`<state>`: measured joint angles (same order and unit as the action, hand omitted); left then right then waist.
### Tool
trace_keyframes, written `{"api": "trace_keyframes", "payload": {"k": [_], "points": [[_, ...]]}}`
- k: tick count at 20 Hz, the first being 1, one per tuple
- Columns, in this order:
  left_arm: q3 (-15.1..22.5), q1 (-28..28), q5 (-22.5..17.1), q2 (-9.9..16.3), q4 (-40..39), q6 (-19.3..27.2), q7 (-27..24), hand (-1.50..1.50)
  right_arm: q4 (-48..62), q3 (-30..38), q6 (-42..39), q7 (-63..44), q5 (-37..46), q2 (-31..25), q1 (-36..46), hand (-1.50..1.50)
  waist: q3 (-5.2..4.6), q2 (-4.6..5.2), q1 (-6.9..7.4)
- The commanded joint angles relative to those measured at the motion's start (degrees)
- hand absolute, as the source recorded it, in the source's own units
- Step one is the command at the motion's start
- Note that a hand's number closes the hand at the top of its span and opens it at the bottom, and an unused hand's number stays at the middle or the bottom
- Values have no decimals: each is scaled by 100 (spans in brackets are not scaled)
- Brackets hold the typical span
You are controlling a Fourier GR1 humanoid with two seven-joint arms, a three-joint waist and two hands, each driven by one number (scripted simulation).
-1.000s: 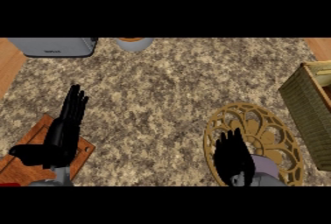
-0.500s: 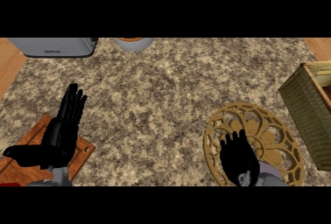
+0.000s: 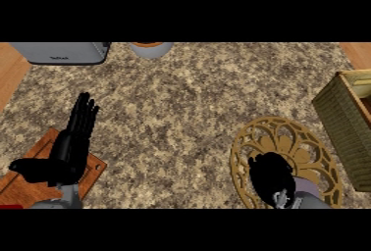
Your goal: Pick the eggplant from the placemat and place it in the basket
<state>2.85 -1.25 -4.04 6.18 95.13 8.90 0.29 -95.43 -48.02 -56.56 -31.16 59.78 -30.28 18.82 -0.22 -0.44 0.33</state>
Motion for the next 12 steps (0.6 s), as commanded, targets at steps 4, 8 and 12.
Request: {"api": "trace_keyframes", "payload": {"k": [4, 8, 12], "points": [[133, 135, 188, -90, 189, 69, 90, 0, 776, -410, 267, 533, 436, 95, 139, 150, 24, 50, 21], [-6, 68, 115, -78, 106, 88, -54, 0, 1199, 1742, 726, -582, 142, 487, 83, 150, 48, 84, -112], [-136, 162, 74, -101, 53, 180, -67, 0, 1290, 3448, 1508, -1546, 68, 574, 439, 150, 141, 47, -608]]}}
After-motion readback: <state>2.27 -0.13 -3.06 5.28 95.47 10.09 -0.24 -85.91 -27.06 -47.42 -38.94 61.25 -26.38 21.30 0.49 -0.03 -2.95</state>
